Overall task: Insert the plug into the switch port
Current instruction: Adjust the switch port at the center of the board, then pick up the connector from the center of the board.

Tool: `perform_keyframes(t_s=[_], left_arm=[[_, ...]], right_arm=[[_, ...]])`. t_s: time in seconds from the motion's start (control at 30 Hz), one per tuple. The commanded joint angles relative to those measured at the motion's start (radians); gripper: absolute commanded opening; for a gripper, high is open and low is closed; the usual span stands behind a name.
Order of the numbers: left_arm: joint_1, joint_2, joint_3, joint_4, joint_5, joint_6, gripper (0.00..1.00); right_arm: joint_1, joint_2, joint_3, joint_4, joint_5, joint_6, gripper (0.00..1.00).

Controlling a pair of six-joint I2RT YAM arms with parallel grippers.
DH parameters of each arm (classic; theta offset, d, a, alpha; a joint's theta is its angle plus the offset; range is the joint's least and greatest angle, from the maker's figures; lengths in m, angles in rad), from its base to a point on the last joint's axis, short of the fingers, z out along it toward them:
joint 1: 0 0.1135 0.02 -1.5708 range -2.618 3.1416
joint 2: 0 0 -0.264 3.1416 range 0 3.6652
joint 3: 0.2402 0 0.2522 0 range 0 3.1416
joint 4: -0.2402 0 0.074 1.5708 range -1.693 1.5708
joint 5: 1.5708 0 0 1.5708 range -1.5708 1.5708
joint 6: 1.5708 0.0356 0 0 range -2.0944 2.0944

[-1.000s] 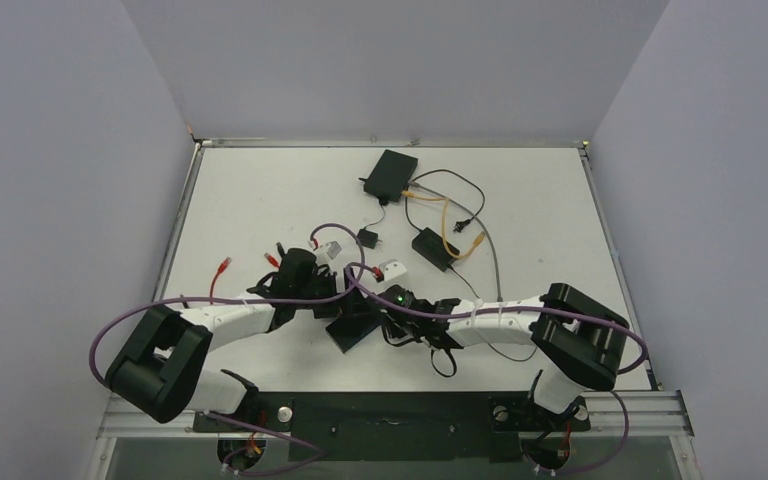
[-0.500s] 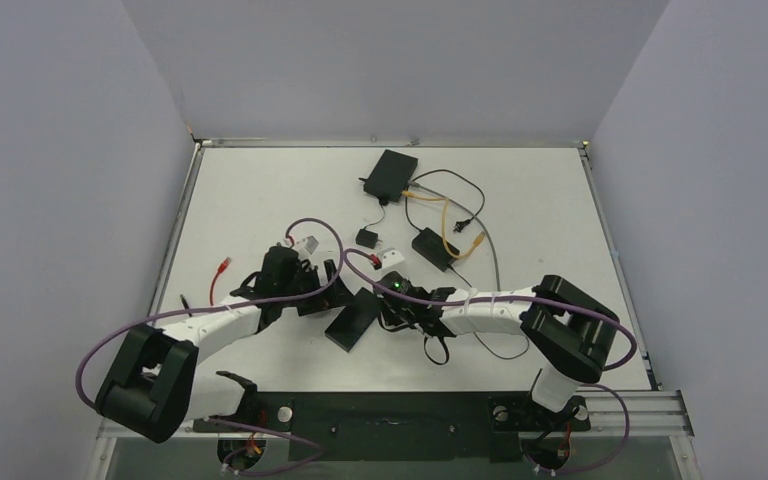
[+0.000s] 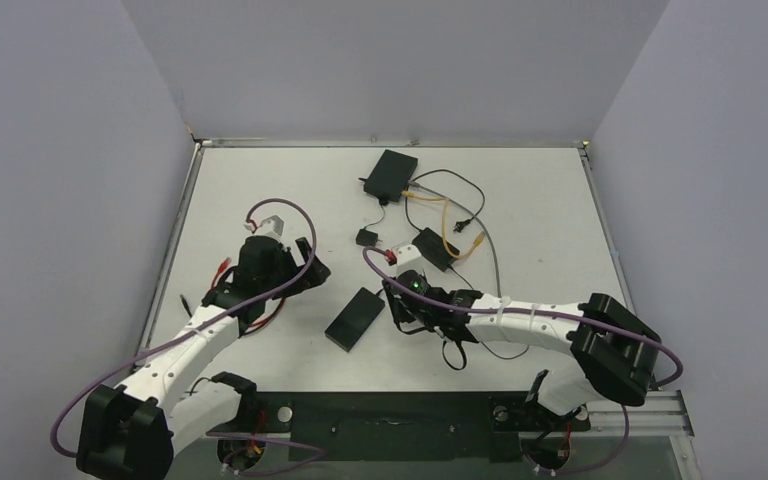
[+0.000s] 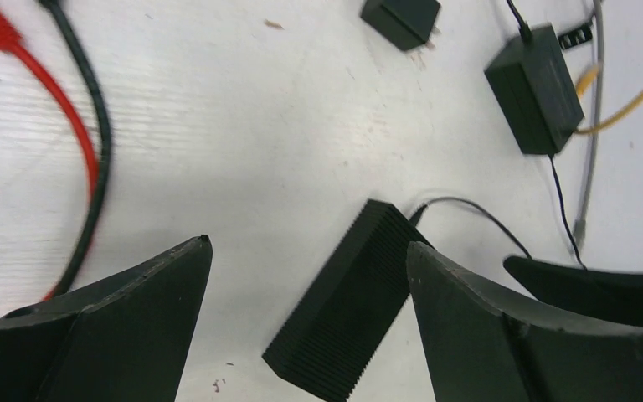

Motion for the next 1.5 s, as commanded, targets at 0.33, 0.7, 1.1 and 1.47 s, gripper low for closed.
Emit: perform_keyframes(t_s=[0.33, 0.7, 1.1, 1.47], left_arm=[[0.049, 0.098, 0.119, -0.186, -0.394, -0.038, 0.86], [0.067, 0.239, 0.082, -0.122, -0.340, -0.045, 0.85], [0.092, 0.395, 0.075, -0.072, -0.249, -0.029, 0.76], [0.092, 0.446, 0.065, -0.037, -0.144, -0.017, 0.51]], right_arm=[[-0.006, -0.133, -0.098, 0.028, 0.018, -0.003, 0.41], [-0.007, -0.146, -0.143, 0.069, -0.006, -0.003, 0.41], [-0.007, -0.155, -0.163, 0.087, -0.016, -0.003, 0.41], [-0.008, -0.146, -0.165, 0.088, -0.021, -0.003, 0.40]])
